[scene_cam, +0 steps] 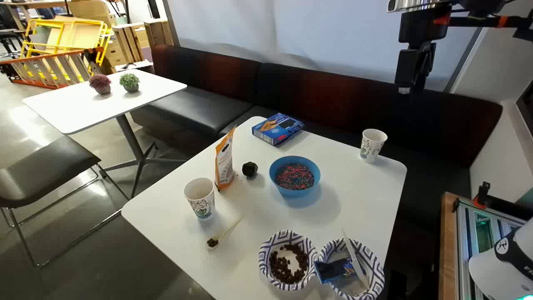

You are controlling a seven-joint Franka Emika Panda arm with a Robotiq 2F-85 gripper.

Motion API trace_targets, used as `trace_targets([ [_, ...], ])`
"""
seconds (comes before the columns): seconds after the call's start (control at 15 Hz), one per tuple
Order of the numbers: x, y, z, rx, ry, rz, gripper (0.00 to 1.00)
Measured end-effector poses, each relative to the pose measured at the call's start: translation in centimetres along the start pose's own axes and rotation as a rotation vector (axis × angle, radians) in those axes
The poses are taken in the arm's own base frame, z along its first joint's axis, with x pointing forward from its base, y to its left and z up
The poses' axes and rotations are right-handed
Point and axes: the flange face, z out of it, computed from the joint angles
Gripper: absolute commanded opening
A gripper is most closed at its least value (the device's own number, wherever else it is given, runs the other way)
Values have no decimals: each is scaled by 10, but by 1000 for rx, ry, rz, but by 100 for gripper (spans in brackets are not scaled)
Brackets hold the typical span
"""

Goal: Pour the contents from the right cup to the left cup

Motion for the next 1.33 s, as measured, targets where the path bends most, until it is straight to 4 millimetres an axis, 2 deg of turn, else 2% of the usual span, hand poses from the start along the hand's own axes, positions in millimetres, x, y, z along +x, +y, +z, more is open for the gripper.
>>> trace_targets([
  [0.87, 2, 2, -1, 2, 14, 4, 100],
  [1.07, 10, 19, 0, 17, 76, 40, 100],
  [1.33, 29, 68, 15, 50, 170, 102, 100],
])
